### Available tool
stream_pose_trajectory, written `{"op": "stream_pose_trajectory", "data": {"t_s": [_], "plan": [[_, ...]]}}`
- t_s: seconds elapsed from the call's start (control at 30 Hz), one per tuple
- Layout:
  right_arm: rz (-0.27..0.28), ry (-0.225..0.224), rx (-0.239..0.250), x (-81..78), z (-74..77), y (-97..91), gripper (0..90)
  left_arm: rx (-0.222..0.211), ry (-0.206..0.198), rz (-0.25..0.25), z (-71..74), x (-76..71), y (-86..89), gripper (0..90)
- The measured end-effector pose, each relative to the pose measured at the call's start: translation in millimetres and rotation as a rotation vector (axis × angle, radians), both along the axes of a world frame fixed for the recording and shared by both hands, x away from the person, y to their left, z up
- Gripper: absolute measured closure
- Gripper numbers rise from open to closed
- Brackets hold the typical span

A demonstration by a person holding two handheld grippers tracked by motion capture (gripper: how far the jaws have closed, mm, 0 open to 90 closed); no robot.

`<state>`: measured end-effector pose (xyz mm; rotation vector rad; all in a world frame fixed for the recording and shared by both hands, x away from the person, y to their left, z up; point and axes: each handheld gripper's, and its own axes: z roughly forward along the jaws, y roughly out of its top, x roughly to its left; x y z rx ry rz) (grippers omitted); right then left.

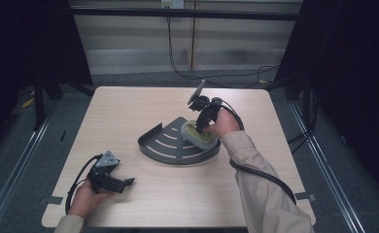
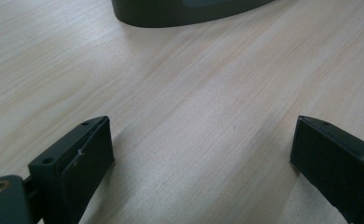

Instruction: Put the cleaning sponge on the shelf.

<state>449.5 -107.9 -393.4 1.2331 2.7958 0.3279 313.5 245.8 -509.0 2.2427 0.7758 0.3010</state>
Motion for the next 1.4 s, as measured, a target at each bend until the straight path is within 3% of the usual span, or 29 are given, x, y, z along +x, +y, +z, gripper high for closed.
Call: {"op": "stream_pose_trajectory", "data": {"t_s": [0.53, 1.4], "plan": [[0.0, 0.016, 0.005, 1.2, -15.7, -1.0, 71.0, 0.0, 0.0, 0.0, 0.0, 0.0, 0.0, 5.3], [-0.001, 0.012, 0.004, 2.0, -24.6, 4.3, 70.6, -0.002, 0.0, 0.001, -0.1, -0.1, -0.1, 5.3]]}}
